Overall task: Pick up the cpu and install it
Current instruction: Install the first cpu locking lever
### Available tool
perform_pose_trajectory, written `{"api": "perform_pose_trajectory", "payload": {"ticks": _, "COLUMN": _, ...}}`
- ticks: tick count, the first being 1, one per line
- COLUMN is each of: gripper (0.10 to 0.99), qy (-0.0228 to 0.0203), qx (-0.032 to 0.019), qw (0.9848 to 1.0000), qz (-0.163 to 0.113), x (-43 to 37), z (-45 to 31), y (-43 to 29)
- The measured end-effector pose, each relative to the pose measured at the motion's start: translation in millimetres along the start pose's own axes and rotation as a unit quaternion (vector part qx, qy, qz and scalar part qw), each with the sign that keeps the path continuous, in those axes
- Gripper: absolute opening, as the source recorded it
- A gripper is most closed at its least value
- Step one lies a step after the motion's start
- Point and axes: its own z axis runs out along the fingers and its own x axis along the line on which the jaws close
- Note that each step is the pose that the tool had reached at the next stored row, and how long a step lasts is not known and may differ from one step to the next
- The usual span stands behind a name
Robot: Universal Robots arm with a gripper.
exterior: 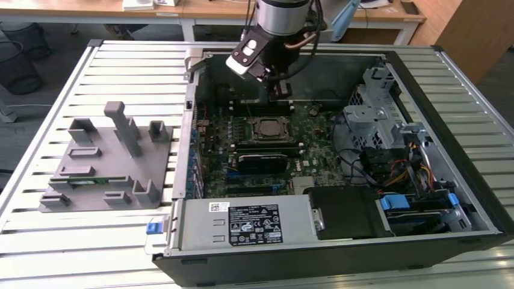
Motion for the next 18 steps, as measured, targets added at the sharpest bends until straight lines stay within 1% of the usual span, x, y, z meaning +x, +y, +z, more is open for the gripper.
{"api": "perform_pose_trajectory", "payload": {"ticks": 2, "gripper": 0.106, "qy": 0.0004, "qx": 0.0006, "qw": 0.9998, "qz": -0.018, "x": 0.0, "z": 0.0, "y": 0.0}}
{"api": "perform_pose_trajectory", "payload": {"ticks": 4, "gripper": 0.106, "qy": 0.0008, "qx": 0.0012, "qw": 0.9994, "qz": -0.036, "x": 0.0, "z": 0.1, "y": 0.0}}
{"api": "perform_pose_trajectory", "payload": {"ticks": 7, "gripper": 0.106, "qy": 0.0014, "qx": 0.0021, "qw": 0.9980, "qz": -0.064, "x": 0.0, "z": 0.2, "y": 0.0}}
{"api": "perform_pose_trajectory", "payload": {"ticks": 9, "gripper": 0.106, "qy": 0.0018, "qx": 0.0027, "qw": 0.9967, "qz": -0.082, "x": 0.0, "z": 0.3, "y": 0.0}}
{"api": "perform_pose_trajectory", "payload": {"ticks": 11, "gripper": 0.106, "qy": 0.0022, "qx": 0.0032, "qw": 0.9950, "qz": -0.099, "x": 0.0, "z": 0.4, "y": 0.0}}
{"api": "perform_pose_trajectory", "payload": {"ticks": 14, "gripper": 0.106, "qy": 0.0029, "qx": 0.0041, "qw": 0.9919, "qz": -0.127, "x": 0.0, "z": 0.5, "y": 0.0}}
{"api": "perform_pose_trajectory", "payload": {"ticks": 16, "gripper": 0.106, "qy": 0.0033, "qx": 0.0047, "qw": 0.9894, "qz": -0.145, "x": 0.0, "z": 0.6, "y": 0.0}}
{"api": "perform_pose_trajectory", "payload": {"ticks": 18, "gripper": 0.106, "qy": 0.0037, "qx": 0.0053, "qw": 0.9867, "qz": -0.163, "x": 0.0, "z": 0.7, "y": 0.0}}
